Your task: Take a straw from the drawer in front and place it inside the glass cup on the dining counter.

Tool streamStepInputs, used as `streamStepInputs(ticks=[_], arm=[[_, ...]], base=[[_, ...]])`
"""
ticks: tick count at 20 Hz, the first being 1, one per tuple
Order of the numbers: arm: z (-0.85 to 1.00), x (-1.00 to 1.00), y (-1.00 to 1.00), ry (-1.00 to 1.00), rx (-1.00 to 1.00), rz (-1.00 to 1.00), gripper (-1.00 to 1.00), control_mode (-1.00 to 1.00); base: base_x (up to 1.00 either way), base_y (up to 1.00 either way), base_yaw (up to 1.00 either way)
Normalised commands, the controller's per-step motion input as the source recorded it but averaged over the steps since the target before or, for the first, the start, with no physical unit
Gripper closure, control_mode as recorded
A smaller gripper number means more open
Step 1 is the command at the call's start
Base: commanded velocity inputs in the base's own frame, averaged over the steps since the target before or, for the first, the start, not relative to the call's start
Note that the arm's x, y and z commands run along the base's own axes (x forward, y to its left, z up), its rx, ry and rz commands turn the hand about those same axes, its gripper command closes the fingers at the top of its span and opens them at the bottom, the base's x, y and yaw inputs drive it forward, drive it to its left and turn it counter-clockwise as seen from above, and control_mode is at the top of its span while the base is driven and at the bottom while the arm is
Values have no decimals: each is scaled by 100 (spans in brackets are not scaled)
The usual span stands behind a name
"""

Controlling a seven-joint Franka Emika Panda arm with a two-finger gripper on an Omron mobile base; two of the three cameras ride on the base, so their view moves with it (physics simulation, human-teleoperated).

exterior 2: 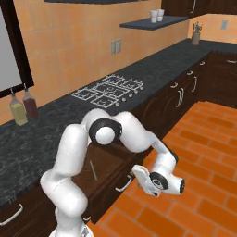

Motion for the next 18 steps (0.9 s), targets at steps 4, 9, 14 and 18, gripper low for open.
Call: streamStepInputs(ticks=[4,9,14,18], arm=[[100,-7,37,0,-41,-3,-100,-100],[71,16,60,1,-31,0,-100,-100],[1,51,68,11,-12,1,-100,-100],[-9,55,41,16,-10,0,-100,-100]], base=[[0,0,0],[0,0,0],[0,0,0],[0,0,0]])
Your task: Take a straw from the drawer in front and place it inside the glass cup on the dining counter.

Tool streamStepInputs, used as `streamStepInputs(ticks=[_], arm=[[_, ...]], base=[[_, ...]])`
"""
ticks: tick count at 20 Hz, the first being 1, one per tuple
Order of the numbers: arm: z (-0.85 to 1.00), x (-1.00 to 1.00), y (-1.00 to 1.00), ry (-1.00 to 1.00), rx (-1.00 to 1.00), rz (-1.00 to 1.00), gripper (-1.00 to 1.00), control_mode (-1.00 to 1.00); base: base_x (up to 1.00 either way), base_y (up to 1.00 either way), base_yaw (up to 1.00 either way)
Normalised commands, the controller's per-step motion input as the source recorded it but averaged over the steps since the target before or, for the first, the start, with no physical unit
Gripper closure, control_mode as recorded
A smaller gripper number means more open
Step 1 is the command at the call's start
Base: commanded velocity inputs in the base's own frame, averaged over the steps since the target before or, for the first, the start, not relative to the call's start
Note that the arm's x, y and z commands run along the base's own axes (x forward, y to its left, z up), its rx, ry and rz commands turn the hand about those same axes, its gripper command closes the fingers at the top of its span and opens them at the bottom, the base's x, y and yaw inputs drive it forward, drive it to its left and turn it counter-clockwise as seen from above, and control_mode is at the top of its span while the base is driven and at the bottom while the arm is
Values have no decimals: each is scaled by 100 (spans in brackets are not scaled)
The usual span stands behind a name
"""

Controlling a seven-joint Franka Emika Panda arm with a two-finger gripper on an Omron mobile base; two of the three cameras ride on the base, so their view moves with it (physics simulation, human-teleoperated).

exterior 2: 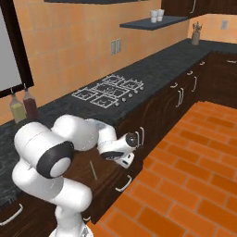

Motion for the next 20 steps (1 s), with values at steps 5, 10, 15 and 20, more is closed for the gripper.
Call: streamStepInputs(ticks=[5,10,15,20], arm=[[-31,48,4,17,-8,0,-100,-100],[-49,16,0,16,-13,0,-100,-100],[-37,-3,-17,10,-16,0,-100,-100],[-8,-66,-85,1,-12,-1,-100,-100]], base=[[0,0,0],[0,0,0],[0,0,0],[0,0,0]])
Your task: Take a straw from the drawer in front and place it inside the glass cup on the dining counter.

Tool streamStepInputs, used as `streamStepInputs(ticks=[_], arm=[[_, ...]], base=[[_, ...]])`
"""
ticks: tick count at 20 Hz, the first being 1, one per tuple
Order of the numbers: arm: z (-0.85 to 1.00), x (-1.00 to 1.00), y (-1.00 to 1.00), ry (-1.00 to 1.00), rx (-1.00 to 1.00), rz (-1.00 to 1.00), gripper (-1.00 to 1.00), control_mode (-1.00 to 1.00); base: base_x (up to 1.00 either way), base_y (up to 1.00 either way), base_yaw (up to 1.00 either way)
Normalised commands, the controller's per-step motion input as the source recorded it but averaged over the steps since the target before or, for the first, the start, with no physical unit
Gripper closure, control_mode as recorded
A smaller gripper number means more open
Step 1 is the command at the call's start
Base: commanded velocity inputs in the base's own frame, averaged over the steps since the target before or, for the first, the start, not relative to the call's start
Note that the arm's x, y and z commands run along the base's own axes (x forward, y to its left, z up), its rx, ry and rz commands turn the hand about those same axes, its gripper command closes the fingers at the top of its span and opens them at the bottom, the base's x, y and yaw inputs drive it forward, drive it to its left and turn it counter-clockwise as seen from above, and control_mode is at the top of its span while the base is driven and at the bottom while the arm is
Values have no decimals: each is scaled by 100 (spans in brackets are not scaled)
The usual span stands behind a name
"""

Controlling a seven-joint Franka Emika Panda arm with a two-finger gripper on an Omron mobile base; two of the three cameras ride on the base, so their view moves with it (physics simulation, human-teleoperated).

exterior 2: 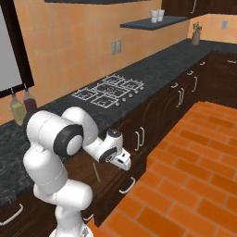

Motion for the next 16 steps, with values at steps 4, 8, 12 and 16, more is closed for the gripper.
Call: streamStepInputs(ticks=[4,8,12,16], arm=[[0,-85,-100,0,-4,-3,-100,-100],[0,-69,-100,0,-2,-3,-100,-100],[73,10,-2,0,0,6,-100,-100],[95,43,49,4,1,15,-100,-100]], base=[[0,0,0],[0,0,0],[0,0,0],[0,0,0]])
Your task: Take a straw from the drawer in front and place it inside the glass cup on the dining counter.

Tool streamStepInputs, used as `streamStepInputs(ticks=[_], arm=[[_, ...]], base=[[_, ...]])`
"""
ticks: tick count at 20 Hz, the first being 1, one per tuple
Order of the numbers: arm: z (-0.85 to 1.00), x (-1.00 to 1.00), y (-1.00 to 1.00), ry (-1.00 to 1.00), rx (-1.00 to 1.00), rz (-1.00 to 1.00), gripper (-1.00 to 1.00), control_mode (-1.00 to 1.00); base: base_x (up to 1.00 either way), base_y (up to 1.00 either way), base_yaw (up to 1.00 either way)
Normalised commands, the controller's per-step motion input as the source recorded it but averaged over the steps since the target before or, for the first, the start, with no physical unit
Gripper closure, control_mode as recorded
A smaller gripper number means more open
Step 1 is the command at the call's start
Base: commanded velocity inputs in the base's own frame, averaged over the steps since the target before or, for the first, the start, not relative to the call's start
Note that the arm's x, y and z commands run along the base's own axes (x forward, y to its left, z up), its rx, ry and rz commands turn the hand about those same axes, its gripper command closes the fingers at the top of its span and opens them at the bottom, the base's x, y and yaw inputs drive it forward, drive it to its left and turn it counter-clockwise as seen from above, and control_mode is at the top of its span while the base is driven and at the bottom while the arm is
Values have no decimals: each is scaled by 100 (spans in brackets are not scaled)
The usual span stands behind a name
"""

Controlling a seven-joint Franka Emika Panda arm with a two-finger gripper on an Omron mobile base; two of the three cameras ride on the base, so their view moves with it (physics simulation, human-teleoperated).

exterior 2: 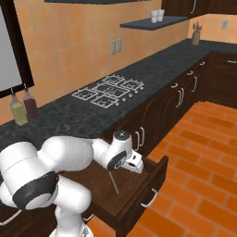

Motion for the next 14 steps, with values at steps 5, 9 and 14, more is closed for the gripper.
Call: streamStepInputs(ticks=[5,9,14], arm=[[6,29,41,16,0,16,-100,-100],[-39,35,14,14,0,20,-100,-100],[-50,9,17,4,0,22,-100,-100]], base=[[0,0,0],[0,0,0],[0,0,0]])
